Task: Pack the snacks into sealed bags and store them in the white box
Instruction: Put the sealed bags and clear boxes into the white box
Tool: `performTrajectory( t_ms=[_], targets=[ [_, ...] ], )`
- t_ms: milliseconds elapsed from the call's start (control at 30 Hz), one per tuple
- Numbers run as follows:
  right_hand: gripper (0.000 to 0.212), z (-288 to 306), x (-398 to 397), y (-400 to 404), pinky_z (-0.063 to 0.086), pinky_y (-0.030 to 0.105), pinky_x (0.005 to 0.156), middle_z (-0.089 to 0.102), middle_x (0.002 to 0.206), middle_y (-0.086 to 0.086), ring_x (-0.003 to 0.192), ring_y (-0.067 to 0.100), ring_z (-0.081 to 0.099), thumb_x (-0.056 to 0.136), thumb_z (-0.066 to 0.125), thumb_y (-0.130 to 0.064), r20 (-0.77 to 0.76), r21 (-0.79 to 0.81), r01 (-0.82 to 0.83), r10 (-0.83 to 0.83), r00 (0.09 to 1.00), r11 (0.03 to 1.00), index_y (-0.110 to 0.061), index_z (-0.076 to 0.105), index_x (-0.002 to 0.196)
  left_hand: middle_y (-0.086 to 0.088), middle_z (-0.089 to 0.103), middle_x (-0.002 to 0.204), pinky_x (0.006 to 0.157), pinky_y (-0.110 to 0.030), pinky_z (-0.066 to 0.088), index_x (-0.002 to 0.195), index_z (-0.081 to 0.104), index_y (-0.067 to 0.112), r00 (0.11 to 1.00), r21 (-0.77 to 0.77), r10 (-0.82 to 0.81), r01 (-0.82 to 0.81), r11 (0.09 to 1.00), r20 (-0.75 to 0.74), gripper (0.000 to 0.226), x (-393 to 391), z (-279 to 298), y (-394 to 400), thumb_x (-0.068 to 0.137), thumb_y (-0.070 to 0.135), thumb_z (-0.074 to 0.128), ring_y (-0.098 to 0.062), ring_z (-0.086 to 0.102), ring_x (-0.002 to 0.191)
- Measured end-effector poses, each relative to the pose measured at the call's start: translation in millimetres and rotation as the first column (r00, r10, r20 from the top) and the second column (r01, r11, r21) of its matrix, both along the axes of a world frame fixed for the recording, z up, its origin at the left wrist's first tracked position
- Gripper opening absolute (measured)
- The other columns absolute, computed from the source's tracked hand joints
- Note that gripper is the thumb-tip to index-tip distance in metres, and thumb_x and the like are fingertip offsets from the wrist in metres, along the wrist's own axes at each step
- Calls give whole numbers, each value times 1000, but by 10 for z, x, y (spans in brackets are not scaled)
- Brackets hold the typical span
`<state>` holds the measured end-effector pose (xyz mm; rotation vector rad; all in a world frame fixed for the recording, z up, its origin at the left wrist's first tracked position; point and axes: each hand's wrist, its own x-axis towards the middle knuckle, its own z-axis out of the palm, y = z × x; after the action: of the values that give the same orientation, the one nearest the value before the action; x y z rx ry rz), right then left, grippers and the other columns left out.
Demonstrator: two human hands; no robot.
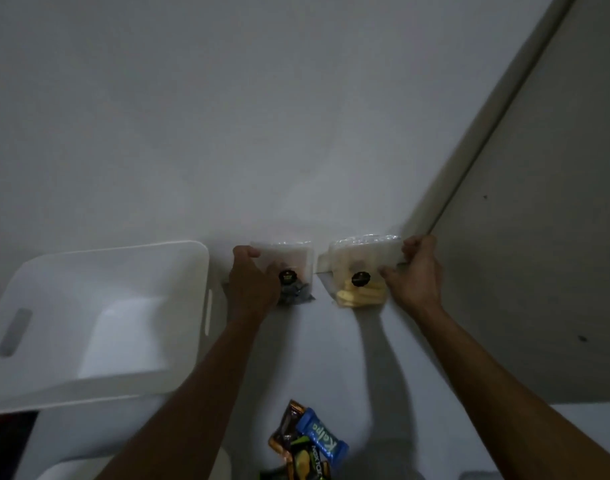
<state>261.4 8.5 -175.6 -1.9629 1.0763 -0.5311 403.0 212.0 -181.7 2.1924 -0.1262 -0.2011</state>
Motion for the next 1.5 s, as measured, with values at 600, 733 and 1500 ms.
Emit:
performTrajectory(
  t_ms=[600, 733, 1500],
  targets=[
    [46, -46, 23, -193, 49, 28, 74, 64, 95, -3, 82, 15, 61, 73, 82, -14, -88, -36, -152, 148, 985, 988, -24, 57, 110, -7, 67, 98, 82, -41, 49, 97, 70, 18, 889, 401, -327, 185, 897, 321, 20, 61, -71, 147, 80, 26, 65, -33, 59, 97],
    [13, 114, -75, -195, 52, 36, 74, 70, 92, -3, 90, 24, 63, 86, 70, -35, -401, -193, -409, 308, 862, 892, -23, 68, 90, -5, 70, 89, 71, -37, 44, 85, 75, 17, 796, 623, -506, 218, 751, 331, 15, 35, 38, 156, 85, 24, 62, -32, 59, 84],
    [7, 2564, -610, 1536, 59, 38, 77, 71, 95, -2, 86, 19, 67, 85, 71, -25, -548, -407, -761, 531, 646, 505, -25, 75, 91, -4, 75, 98, 86, -41, 51, 95, 76, 18, 874, 398, -234, 51, 916, 426, 15, -842, 2141, 2030, 90, 29, 67, -27, 65, 95]
  ],
)
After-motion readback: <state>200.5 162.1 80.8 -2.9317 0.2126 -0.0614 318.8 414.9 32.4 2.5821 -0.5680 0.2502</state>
